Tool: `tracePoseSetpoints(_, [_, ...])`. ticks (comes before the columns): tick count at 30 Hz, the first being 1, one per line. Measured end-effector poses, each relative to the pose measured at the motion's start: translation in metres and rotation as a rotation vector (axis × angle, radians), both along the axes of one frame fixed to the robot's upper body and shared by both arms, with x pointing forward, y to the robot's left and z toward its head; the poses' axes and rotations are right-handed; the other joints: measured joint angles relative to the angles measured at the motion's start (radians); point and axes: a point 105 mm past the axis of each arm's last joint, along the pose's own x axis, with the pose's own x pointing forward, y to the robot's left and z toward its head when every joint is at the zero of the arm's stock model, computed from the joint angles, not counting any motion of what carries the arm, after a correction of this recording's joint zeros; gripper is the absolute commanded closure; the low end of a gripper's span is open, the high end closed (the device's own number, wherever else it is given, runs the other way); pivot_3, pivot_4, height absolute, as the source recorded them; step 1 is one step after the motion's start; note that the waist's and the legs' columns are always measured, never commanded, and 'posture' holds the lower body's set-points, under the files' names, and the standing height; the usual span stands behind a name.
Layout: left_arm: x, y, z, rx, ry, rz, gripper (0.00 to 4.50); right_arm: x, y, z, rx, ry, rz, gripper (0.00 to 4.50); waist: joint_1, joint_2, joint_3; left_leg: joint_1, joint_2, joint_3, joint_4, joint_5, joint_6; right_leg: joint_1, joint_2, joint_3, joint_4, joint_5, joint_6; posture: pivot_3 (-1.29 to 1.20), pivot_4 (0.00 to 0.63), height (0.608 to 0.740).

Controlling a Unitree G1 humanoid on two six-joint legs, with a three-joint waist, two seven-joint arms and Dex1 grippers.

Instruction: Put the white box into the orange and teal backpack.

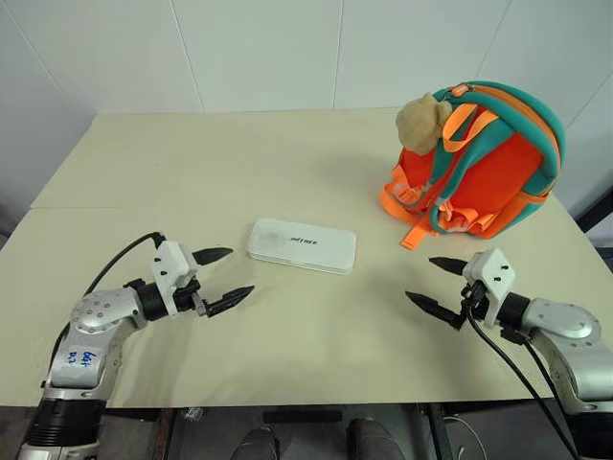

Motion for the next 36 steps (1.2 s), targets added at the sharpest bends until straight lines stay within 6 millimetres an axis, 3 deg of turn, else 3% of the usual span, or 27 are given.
tracePoseSetpoints(3, [0.000,-0.004,-0.001,0.000,-0.006,-0.001,0.03,0.013,0.004,0.013,0.006,-0.043,0.010,0.00,0.002,0.000,0.000,0.001,0.000,0.001,0.000,0.000,0.000,0.000,0.000,0.000,0.001,0.001,0.000,0.00,0.150,0.740])
tracePoseSetpoints(7, [-0.001,-0.008,-0.001,-0.014,-0.023,0.016,0.03,0.021,0.015,0.005,0.007,-0.014,0.049,0.00,0.005,0.000,0.000,0.000,0.000,0.001,0.000,0.000,0.000,0.000,0.000,0.001,0.000,0.001,0.000,0.00,0.150,0.740])
tracePoseSetpoints(10, [-0.002,-0.006,-0.004,-0.016,-0.014,0.031,0.03,0.025,0.020,0.011,0.008,-0.029,0.075,0.00,0.005,0.000,0.000,-0.001,0.000,0.001,0.000,0.001,0.000,-0.001,0.000,0.002,-0.001,0.001,0.000,0.00,0.150,0.740])
tracePoseSetpoints(11, [-0.002,-0.005,-0.004,-0.015,-0.017,0.038,0.01,0.026,0.021,0.015,0.010,-0.038,0.077,0.18,0.005,0.000,0.000,-0.001,0.000,0.001,0.000,0.001,0.000,-0.001,0.000,0.002,-0.001,0.001,0.000,0.00,0.150,0.740])
tracePoseSetpoints(14, [0.000,0.006,0.002,-0.010,-0.049,0.077,0.61,0.029,0.031,0.014,0.004,-0.034,0.135,0.89,0.004,-0.001,0.000,-0.001,0.000,0.001,0.000,0.000,0.000,-0.001,0.000,0.002,-0.001,0.001,0.000,0.00,0.150,0.740])
tracePoseSetpoints(18, [0.004,0.029,0.011,0.017,-0.088,0.150,1.86,0.042,0.046,-0.006,-0.042,-0.050,0.169,2.28,-0.001,-0.001,0.000,0.001,0.000,0.004,0.000,0.000,0.000,-0.002,0.000,0.003,0.000,0.001,0.000,0.00,0.150,0.740])
tracePoseSetpoints(24, [0.024,0.060,0.007,0.046,-0.108,0.296,3.84,0.079,0.037,-0.022,-0.072,-0.093,0.035,4.38,0.005,-0.001,0.000,0.000,0.000,0.004,0.000,0.003,-0.004,-0.004,0.000,0.004,0.002,0.001,0.000,0.00,0.150,0.740])
tracePoseSetpoints(26, [0.037,0.067,0.008,0.022,-0.123,0.362,4.44,0.090,0.039,-0.018,-0.055,-0.119,-0.002,4.50,0.003,-0.001,0.000,0.000,0.000,0.004,0.000,0.003,-0.004,-0.005,0.000,0.004,0.003,0.001,0.000,0.00,0.150,0.740])
tracePoseSetpoints(31, [0.074,0.078,0.005,0.015,-0.140,0.556,4.48,0.107,0.053,-0.021,-0.035,-0.134,-0.047,4.50,-0.001,-0.001,0.000,-0.001,0.000,0.005,0.000,0.004,-0.006,-0.008,0.000,0.005,0.005,0.001,0.000,0.00,0.150,0.740])
tracePoseSetpoints(36, [0.095,0.065,-0.024,0.032,-0.057,0.621,4.48,0.107,0.077,-0.022,0.008,-0.134,-0.005,4.50,-0.009,-0.001,0.000,-0.002,0.000,0.007,0.000,0.005,-0.007,-0.012,0.000,0.007,0.007,0.001,0.000,0.00,0.150,0.740])
